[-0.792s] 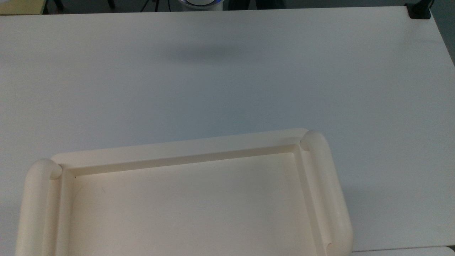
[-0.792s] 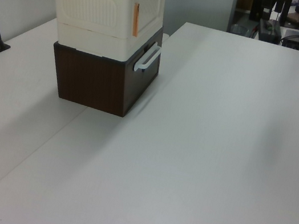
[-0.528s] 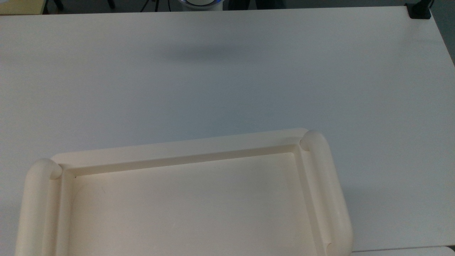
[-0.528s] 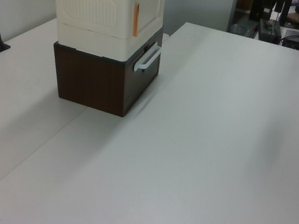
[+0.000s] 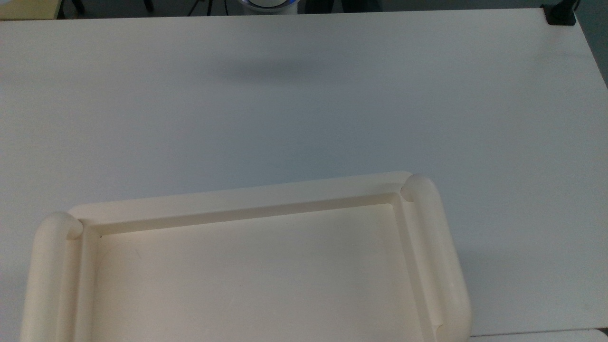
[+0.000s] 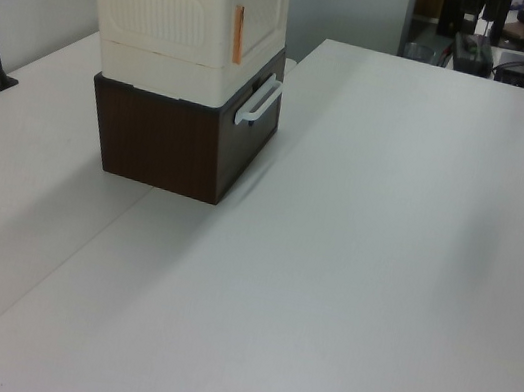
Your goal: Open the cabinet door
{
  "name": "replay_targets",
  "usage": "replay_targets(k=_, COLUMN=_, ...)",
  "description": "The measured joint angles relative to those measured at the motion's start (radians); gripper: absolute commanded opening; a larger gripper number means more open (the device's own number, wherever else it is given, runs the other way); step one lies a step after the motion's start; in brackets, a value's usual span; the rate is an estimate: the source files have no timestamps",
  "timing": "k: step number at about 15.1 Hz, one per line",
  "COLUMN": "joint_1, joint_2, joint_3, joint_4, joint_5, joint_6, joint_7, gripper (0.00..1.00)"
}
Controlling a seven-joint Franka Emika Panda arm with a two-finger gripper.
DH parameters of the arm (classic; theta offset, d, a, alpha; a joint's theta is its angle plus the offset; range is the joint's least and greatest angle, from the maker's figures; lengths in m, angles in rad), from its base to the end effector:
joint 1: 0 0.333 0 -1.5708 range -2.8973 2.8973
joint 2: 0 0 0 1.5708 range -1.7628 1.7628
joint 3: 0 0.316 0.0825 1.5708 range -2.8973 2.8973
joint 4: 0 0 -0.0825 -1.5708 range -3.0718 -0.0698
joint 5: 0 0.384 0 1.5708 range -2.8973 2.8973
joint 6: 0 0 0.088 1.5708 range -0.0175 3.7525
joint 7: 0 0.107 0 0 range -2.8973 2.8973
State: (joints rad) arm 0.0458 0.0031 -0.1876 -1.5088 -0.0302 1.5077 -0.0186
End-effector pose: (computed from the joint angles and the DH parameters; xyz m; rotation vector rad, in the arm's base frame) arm 0.5435 -0.0808 0.6464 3.1052 -0.1944 -0.0103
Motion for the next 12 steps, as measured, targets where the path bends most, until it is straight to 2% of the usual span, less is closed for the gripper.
replay_targets(k=8, joint_1=0.0, joint_2=0.002, joint_3=0.002, joint_4=0.0, joint_5=0.055, joint_6=0.001, joint_7=-0.002, gripper=1.0)
replay_targets(k=12, joint_1=0.0, joint_2=0.021, joint_3=0.007, joint_4=-0.002, joint_5=0.101, joint_6=0.142, joint_7=-0.002, gripper=1.0)
